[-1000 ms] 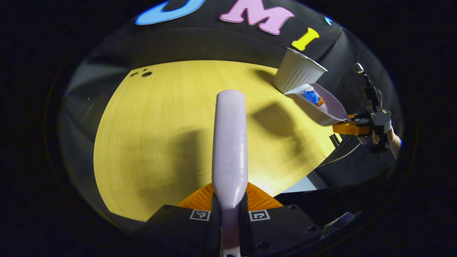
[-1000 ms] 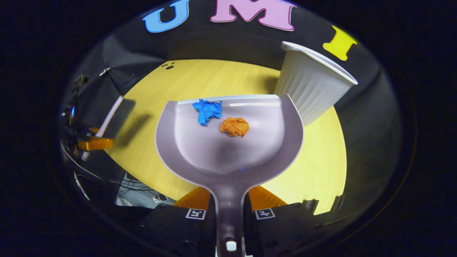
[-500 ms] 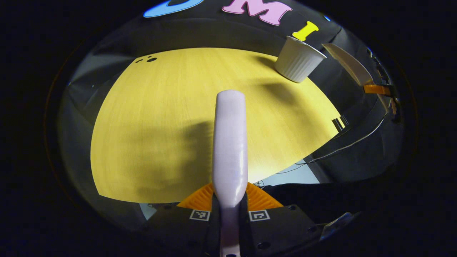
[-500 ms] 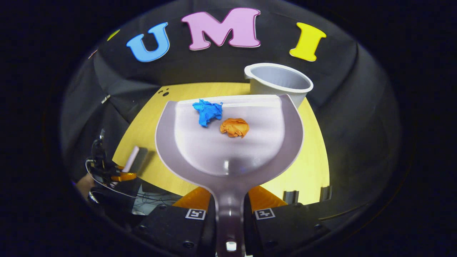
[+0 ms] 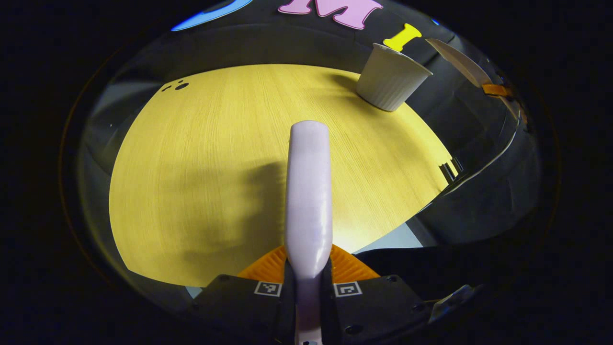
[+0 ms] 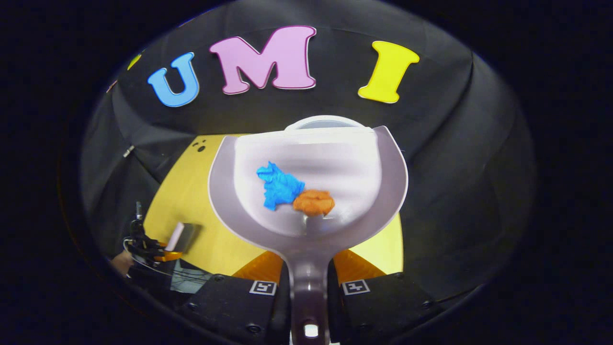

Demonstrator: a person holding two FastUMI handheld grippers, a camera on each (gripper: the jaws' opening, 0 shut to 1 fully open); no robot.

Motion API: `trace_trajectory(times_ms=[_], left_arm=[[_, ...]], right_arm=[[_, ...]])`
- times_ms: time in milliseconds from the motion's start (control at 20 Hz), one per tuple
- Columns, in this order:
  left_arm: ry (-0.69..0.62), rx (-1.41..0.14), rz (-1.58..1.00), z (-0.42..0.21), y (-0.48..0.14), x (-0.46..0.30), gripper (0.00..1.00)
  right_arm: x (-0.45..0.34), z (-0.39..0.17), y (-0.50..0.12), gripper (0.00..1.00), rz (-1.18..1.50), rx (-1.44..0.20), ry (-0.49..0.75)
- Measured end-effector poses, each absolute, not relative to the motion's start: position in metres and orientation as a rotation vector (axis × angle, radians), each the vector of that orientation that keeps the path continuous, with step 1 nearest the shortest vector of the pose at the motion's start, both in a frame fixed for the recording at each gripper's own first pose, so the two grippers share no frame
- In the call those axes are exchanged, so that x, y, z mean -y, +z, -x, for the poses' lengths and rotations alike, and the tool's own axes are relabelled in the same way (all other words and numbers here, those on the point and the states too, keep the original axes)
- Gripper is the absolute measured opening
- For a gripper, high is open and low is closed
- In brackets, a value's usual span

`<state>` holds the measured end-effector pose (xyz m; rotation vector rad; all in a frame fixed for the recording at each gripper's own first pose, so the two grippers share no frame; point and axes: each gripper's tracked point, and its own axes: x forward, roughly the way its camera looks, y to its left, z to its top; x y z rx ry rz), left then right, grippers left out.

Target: Pick up the small broom and dustpan from the desktop, sweep the trash into the dustpan with the broom, and then empty the trash into the garbage bin.

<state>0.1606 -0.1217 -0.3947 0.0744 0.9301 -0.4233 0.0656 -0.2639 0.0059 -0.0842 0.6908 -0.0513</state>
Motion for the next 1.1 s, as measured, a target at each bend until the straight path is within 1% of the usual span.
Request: trace_trajectory(times_ms=[50,100,150,300,350,400,450,500,550,600,650,700,800,850,1100], left_arm=[[-0.420,-0.929,-0.076,-0.160,-0.394,0.121,0.25],[-0.416,-0.928,-0.068,-0.159,-0.393,0.122,0.25],[-0.410,-0.928,-0.051,-0.159,-0.392,0.121,0.25],[-0.381,-0.926,0.002,-0.157,-0.388,0.116,0.25],[-0.369,-0.926,0.013,-0.155,-0.389,0.114,0.25],[-0.358,-0.925,0.017,-0.154,-0.388,0.109,0.25],[-0.345,-0.921,0.016,-0.153,-0.387,0.104,0.25],[-0.333,-0.917,0.017,-0.152,-0.385,0.099,0.25],[-0.322,-0.916,0.024,-0.151,-0.384,0.095,0.25],[-0.310,-0.915,0.034,-0.150,-0.382,0.091,0.24],[-0.298,-0.913,0.047,-0.150,-0.381,0.088,0.24],[-0.285,-0.911,0.057,-0.150,-0.379,0.085,0.25],[-0.264,-0.909,0.073,-0.149,-0.379,0.080,0.24],[-0.256,-0.907,0.077,-0.148,-0.378,0.078,0.25],[-0.241,-0.909,0.072,-0.146,-0.376,0.075,0.25]], right_arm=[[0.273,-0.075,0.011,0.31,0.095,-0.689,-0.063],[0.283,-0.086,0.015,0.31,0.097,-0.688,-0.073],[0.293,-0.097,0.018,0.35,0.093,-0.685,-0.085],[0.314,-0.128,0.017,0.34,0.057,-0.685,-0.123],[0.324,-0.138,0.015,0.35,0.084,-0.685,-0.144],[0.334,-0.148,0.012,0.30,0.130,-0.685,-0.167],[0.339,-0.158,0.009,0.34,0.157,-0.687,-0.182],[0.343,-0.167,0.006,0.34,0.169,-0.687,-0.193],[0.348,-0.174,0.002,0.31,0.180,-0.681,-0.211],[0.352,-0.180,0.001,0.35,0.193,-0.670,-0.232],[0.356,-0.193,0.001,0.39,0.208,-0.656,-0.250],[0.359,-0.203,0.000,0.35,0.228,-0.644,-0.269],[0.366,-0.215,-0.005,0.35,0.299,-0.630,-0.299],[0.368,-0.218,-0.006,0.35,0.333,-0.627,-0.309],[0.379,-0.234,-0.012,0.35,0.460,-0.604,-0.355]])
